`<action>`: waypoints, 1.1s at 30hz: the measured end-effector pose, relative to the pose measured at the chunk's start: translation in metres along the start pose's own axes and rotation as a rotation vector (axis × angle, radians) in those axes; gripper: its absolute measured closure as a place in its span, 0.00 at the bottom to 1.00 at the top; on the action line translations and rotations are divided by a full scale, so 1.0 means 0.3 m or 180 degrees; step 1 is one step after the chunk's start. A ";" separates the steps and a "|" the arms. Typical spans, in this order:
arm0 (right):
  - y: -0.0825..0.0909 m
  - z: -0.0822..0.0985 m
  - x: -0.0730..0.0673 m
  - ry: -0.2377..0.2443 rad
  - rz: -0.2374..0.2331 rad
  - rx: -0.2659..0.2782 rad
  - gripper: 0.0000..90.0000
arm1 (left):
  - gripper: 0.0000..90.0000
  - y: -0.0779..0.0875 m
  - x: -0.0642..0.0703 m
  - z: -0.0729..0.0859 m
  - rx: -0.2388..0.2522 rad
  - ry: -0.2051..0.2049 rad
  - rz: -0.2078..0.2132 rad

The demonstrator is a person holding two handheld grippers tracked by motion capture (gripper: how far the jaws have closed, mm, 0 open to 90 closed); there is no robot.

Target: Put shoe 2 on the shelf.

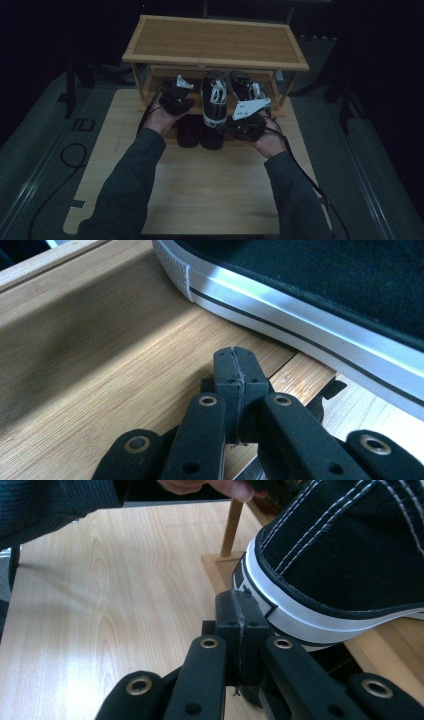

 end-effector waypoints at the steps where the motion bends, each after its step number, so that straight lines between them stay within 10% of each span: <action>1: 0.000 -0.003 0.001 -0.0007 0.0001 0.0015 1.00 | 1.00 0.000 0.000 0.000 -0.0002 0.0003 -0.0003; 22: -0.051 -0.009 -0.001 0.0023 -0.0102 -0.0042 1.00 | 1.00 0.000 0.000 0.000 -0.0004 0.0008 -0.0013; 33: -0.049 0.004 0.014 0.0062 0.0078 -0.0138 1.00 | 1.00 -0.001 0.001 0.000 0.0002 0.0005 -0.0014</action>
Point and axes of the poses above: each handheld gripper's, and its own axes: y roughly backward along the jaws, z roughly out of its underside, x roughly to its right, the point moved 8 cm from there along -y, roughly forward along the jaws, and after that the axes turned 13 degrees about y, right-handed, at the moved point
